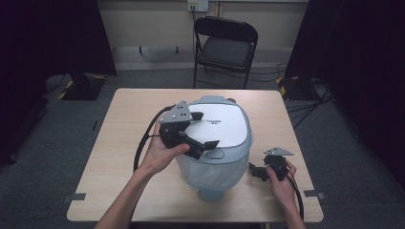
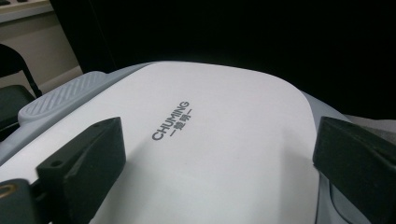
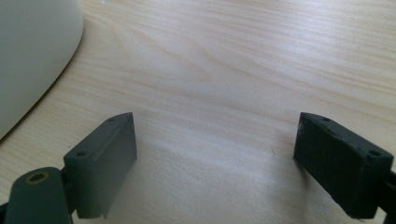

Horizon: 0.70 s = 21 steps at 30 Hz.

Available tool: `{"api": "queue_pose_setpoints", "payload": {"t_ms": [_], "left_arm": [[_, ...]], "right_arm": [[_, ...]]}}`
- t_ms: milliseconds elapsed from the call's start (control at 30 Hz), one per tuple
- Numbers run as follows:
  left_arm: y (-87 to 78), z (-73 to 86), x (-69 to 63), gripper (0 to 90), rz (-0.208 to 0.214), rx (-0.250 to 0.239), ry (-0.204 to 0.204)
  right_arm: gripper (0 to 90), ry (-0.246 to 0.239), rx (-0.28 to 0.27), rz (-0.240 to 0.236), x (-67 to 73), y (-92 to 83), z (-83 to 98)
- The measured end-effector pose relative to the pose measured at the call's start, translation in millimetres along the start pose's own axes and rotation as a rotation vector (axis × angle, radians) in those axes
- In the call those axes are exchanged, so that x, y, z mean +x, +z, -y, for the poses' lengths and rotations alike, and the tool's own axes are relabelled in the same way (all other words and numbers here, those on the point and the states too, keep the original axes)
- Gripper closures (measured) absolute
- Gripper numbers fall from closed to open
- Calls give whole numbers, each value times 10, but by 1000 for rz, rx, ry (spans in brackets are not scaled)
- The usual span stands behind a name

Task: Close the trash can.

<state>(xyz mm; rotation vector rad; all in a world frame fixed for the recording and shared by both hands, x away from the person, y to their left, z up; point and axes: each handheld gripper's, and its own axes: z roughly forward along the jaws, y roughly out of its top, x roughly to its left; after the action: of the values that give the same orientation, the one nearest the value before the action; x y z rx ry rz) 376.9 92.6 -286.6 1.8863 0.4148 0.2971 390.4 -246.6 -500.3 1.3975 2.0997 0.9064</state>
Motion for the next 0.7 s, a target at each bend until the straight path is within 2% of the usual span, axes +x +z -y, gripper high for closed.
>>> {"api": "queue_pose_setpoints", "payload": {"t_ms": [100, 300, 400, 433, 467, 567, 633, 700], "left_arm": [[6, -10, 11, 6, -12, 7, -8], [3, -22, -3, 10, -17, 17, 21], [-5, -31, 1, 10, -6, 31, 24], [-3, -31, -8, 10, -3, 59, 35], [3, -24, -29, 8, -16, 56, 53], [2, -19, -53, 10, -28, 45, 56], [-2, -11, -39, 16, -16, 44, 45], [0, -9, -28, 17, -25, 36, 27]], "right_arm": [[120, 0, 1, 0, 1, -1, 0], [120, -2, 0, 2, 0, -1, 1], [121, 0, 1, 2, 2, -2, 1], [121, 0, 1, 2, 2, -2, 2], [121, 2, 1, 2, 3, -2, 1], [120, 1, 1, 3, 2, -2, 1], [120, 2, 1, 2, 3, -1, 1], [120, 2, 1, 2, 3, -1, 0]]}}
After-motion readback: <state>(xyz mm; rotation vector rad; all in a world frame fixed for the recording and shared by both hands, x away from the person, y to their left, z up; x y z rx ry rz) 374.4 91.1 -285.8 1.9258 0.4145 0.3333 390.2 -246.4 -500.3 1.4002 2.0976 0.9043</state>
